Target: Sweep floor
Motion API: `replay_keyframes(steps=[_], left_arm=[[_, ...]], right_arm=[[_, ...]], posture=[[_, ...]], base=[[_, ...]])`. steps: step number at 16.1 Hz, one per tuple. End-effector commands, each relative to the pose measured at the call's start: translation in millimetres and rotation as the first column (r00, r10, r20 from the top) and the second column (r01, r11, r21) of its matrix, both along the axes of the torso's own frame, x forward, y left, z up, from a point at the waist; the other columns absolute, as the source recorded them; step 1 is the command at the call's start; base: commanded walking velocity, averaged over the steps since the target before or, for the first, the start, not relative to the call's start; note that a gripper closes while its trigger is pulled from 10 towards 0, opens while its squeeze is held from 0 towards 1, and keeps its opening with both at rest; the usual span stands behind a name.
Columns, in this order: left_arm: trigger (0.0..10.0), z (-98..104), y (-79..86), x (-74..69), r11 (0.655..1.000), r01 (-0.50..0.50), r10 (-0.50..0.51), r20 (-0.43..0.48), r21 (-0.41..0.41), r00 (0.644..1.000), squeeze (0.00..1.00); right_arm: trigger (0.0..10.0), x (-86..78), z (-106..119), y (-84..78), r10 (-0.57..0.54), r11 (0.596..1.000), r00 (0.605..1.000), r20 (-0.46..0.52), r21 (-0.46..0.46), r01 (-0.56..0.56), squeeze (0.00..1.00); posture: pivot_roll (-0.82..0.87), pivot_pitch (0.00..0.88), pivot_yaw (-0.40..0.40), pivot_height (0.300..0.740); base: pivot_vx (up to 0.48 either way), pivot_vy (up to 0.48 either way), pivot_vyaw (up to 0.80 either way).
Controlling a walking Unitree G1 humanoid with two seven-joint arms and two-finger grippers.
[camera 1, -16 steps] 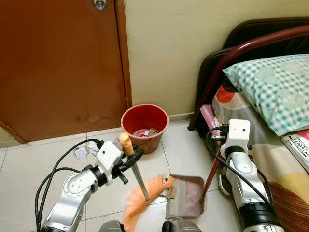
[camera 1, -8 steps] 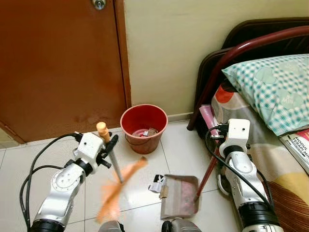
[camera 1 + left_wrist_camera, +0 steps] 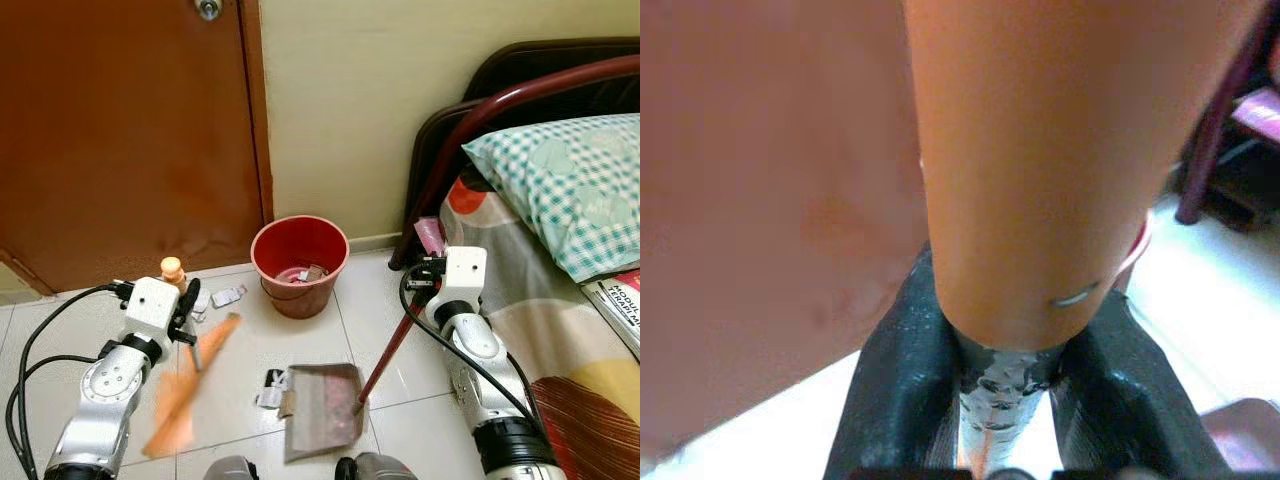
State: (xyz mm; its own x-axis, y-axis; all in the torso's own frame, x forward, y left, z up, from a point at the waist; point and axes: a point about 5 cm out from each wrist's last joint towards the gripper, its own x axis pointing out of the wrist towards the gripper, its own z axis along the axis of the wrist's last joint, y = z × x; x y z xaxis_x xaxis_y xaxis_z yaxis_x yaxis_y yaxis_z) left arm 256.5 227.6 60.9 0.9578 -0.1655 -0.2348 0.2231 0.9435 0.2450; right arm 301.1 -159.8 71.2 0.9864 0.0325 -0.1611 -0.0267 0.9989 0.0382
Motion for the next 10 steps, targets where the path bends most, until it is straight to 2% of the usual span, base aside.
replay_keyframes(steps=[1, 4, 6, 7, 8, 10], left_arm=[[10.0, -12.5, -3.1, -8.0, 0.999, -0.011, 0.007, -0.101, -0.041, 0.995, 0.0], [10.0, -19.8, -14.6, -10.6, 0.98, -0.118, 0.094, -0.146, -0.16, 0.985, 0.0], [10.0, -17.6, -30.9, -5.6, 0.936, -0.157, 0.112, -0.157, -0.314, 0.981, 0.0], [10.0, -13.4, -46.1, -1.3, 0.91, -0.145, 0.085, -0.17, -0.388, 0.982, 0.0], [10.0, -11.4, -52.5, 0.5, 0.897, -0.143, 0.077, -0.173, -0.417, 0.982, 0.0], [10.0, -4.9, -67.6, 5.2, 0.841, -0.148, 0.072, -0.163, -0.521, 0.984, 0.0]], right_arm=[[10.0, 6.0, 9.5, -2.2, -0.012, 0.999, 0.999, 0.048, -0.046, 0.014, 0.0], [10.0, 10.1, 10.7, -3.8, -0.048, 0.994, 0.997, 0.062, -0.093, 0.054, 0.0], [10.0, 10.4, 7.0, -2.2, -0.062, 0.991, 0.997, 0.037, -0.116, 0.066, 0.0], [10.0, 10.4, 1.6, 0.5, -0.064, 0.99, 0.998, 0.013, -0.124, 0.065, 0.0], [10.0, 10.5, -0.5, 2.5, -0.061, 0.991, 0.998, 0.003, -0.116, 0.061, 0.0], [10.0, 9.9, -6.2, 11.2, -0.04, 0.993, 0.999, -0.036, -0.109, 0.036, 0.0]], posture=[[0.0, 0.088, -0.051, 0.74], [0.01, 0.09, -0.05, 0.74], [0.01, 0.092, -0.051, 0.74], [0.01, 0.094, -0.051, 0.74], [0.01, 0.094, -0.051, 0.74], [0.0, 0.093, -0.048, 0.74]], base=[[0.0, 0.0, 0.0], [0.0, 0.0, 0.0], [0.0, 0.0, 0.0], [0.0, 0.0, 0.0], [0.0, 0.0, 0.0], [0.0, 0.0, 0.0]])
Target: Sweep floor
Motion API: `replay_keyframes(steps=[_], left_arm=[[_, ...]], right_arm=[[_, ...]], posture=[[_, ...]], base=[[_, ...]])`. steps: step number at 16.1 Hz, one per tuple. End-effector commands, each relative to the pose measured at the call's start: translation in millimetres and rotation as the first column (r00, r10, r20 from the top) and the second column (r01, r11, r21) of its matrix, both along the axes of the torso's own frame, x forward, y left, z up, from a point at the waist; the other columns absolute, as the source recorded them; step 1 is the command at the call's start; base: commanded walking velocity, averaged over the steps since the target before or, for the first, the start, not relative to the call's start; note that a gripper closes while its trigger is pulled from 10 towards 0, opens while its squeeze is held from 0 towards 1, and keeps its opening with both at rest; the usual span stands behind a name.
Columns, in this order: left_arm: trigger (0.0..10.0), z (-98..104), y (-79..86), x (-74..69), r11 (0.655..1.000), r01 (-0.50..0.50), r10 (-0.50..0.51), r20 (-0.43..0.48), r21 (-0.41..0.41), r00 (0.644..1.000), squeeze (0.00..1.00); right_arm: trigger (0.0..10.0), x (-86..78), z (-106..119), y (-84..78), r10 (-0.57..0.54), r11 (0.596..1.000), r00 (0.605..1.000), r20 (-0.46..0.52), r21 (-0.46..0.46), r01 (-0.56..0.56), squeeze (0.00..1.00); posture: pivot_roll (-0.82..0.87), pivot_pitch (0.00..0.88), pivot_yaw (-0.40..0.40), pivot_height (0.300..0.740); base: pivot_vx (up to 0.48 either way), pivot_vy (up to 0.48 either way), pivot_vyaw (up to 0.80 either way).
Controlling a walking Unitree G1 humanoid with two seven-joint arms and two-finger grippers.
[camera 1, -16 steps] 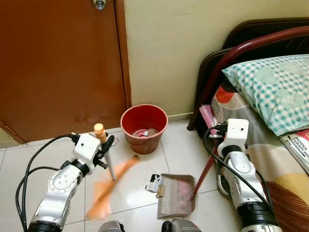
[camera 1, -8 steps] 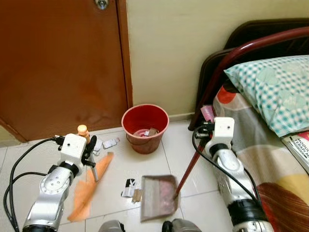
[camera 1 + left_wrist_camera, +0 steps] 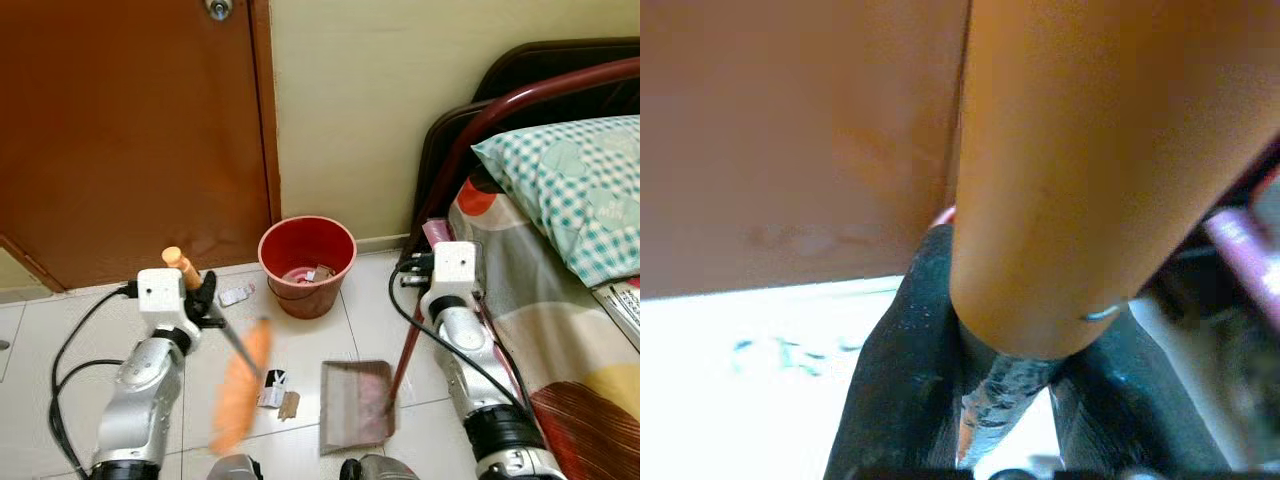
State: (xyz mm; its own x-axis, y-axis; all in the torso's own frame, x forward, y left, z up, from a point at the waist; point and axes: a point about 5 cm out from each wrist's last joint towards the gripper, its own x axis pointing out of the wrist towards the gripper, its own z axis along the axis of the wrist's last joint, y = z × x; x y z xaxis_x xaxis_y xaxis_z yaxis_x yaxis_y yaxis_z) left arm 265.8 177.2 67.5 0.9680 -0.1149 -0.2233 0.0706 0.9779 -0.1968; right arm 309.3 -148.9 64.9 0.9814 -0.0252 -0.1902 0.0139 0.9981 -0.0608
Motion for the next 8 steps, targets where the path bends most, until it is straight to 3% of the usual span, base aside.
replay_keyframes(steps=[1, 4, 5, 8], left_arm=[[10.0, -6.9, -23.2, -1.4, 0.98, 0.012, -0.022, -0.051, -0.197, 0.998, 0.0], [10.0, -0.4, -22.0, 2.7, 0.95, -0.063, 0.05, -0.049, -0.307, 0.998, 0.0], [10.0, 4.5, -14.8, 7.5, 0.901, -0.143, 0.133, -0.054, -0.41, 0.99, 0.0], [10.0, 8.0, 12.1, 9.9, 0.953, -0.163, 0.168, 0.0, -0.254, 0.986, 0.0]], right_arm=[[10.0, 0.8, -5.1, 6.8, 0.013, 1.0, 0.999, -0.044, 0.006, -0.013, 0.0], [10.0, 1.7, -5.8, 15.7, 0.032, 0.999, 0.998, -0.046, 0.041, -0.03, 0.0], [10.0, 2.8, -5.1, 20.6, 0.052, 0.997, 0.998, -0.047, 0.064, -0.049, 0.0], [10.0, 6.0, 1.1, 14.9, 0.045, 0.997, 0.999, -0.021, 0.058, -0.043, 0.0]], posture=[[0.0, 0.094, -0.044, 0.74], [0.0, 0.096, -0.044, 0.74], [0.0, 0.096, -0.044, 0.74], [0.0, 0.096, -0.044, 0.74]], base=[[0.0, 0.0, 0.0], [0.0, 0.0, 0.0], [0.0, 0.0, 0.0], [0.0, 0.0, 0.0]])
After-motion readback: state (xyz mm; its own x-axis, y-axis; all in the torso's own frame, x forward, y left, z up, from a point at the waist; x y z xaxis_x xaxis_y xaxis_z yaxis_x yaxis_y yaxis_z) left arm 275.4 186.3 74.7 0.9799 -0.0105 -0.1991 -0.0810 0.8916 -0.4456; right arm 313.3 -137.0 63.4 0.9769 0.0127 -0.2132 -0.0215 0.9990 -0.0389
